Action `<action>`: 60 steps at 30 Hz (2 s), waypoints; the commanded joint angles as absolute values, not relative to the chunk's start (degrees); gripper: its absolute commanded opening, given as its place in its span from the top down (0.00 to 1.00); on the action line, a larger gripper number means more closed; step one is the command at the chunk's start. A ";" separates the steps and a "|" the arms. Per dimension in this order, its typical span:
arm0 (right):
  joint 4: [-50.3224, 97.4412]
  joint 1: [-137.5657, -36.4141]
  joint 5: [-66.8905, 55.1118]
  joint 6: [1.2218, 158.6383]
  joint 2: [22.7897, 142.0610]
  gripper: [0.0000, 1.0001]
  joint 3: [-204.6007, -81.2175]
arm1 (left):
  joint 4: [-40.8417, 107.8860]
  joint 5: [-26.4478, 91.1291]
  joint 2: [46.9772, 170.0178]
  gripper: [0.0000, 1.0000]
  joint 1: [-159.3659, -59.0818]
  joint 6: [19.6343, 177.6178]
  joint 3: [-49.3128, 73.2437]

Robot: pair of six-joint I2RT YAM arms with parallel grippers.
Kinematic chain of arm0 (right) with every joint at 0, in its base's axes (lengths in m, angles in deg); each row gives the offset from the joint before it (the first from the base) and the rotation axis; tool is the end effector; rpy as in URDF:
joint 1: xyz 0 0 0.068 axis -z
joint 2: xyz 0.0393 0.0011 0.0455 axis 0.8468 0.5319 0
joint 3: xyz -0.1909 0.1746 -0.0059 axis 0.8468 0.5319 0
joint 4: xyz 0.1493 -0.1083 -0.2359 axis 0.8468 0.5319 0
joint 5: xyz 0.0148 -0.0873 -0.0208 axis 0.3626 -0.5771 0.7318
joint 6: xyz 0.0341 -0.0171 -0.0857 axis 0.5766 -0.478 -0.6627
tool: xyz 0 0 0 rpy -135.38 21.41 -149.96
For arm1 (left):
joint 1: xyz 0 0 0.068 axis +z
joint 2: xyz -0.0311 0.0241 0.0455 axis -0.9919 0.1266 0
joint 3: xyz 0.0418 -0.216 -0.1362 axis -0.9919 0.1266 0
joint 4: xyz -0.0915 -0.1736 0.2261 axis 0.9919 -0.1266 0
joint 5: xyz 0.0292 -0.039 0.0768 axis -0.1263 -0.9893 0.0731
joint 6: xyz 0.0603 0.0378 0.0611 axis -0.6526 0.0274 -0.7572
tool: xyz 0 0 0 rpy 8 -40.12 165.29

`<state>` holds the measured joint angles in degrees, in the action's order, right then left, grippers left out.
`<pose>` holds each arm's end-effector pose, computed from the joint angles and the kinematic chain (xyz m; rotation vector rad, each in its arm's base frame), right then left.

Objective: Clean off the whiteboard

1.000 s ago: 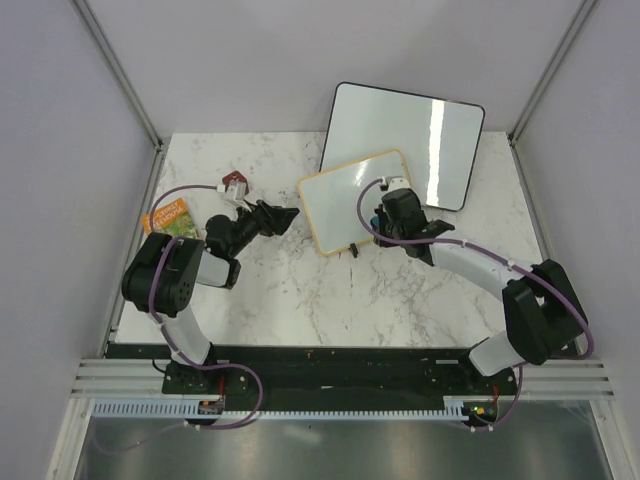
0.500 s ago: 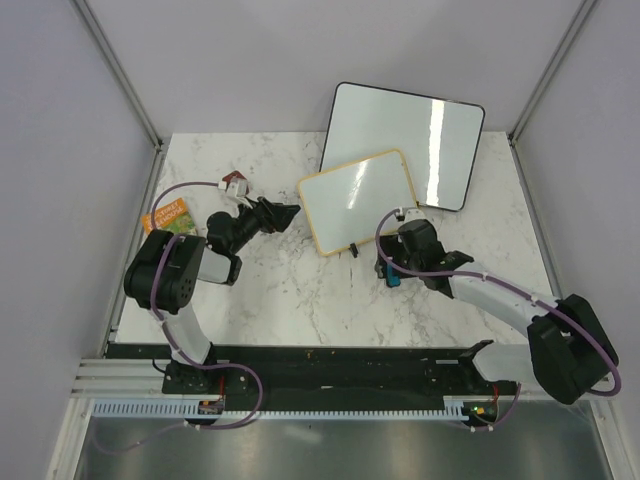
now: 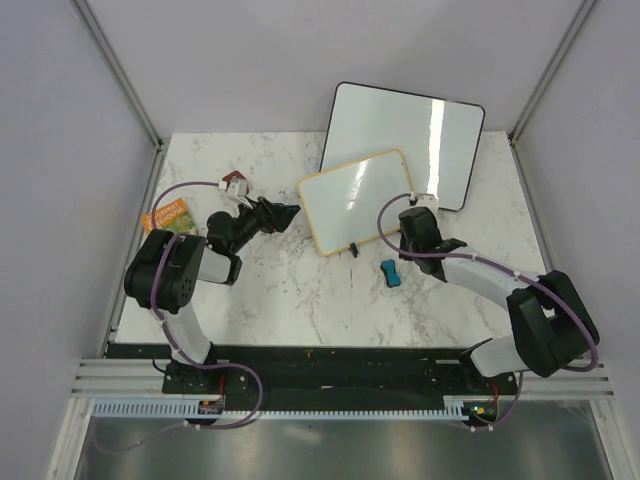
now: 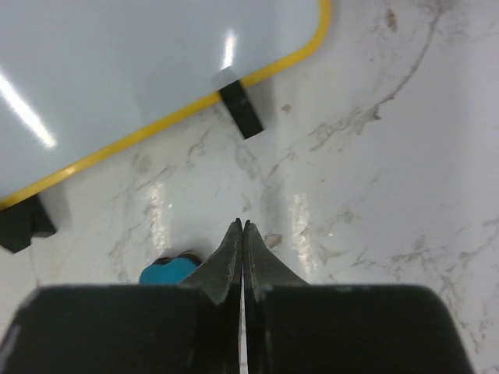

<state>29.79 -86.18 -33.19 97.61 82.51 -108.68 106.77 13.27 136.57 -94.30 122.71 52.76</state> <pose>0.3172 0.1385 0.1121 0.0824 2.3232 0.0506 0.3564 -0.1126 0.1116 0.0670 1.6079 -1.0081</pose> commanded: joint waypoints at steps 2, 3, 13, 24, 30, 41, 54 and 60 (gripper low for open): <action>27.45 -80.28 -38.49 99.13 84.31 1.00 -113.85 | 113.95 11.78 137.15 0.18 -93.62 121.76 51.18; 27.36 -79.67 -38.32 98.70 84.92 1.00 -115.42 | 114.03 11.34 137.41 0.18 -93.62 121.85 51.00; 24.64 -77.73 -36.12 97.28 97.06 1.00 -121.50 | 114.39 10.46 137.77 0.18 -93.01 122.29 50.74; 23.67 -76.58 -33.49 96.67 99.95 1.00 -123.26 | 114.74 10.02 138.12 0.18 -92.66 122.64 50.56; 21.75 -76.50 -28.22 97.98 101.63 1.00 -123.44 | 114.91 10.10 138.12 0.18 -92.66 122.73 50.74; 20.94 -78.77 -19.16 100.89 98.64 1.00 -120.28 | 115.09 10.10 138.03 0.18 -92.48 122.73 51.00; 22.79 -81.33 -21.09 103.44 90.56 1.00 -115.35 | 115.27 10.28 138.03 0.17 -92.30 122.47 51.00; 27.35 -81.33 -24.07 102.56 85.20 1.00 -115.70 | 115.27 11.85 137.60 0.17 -91.87 122.47 51.61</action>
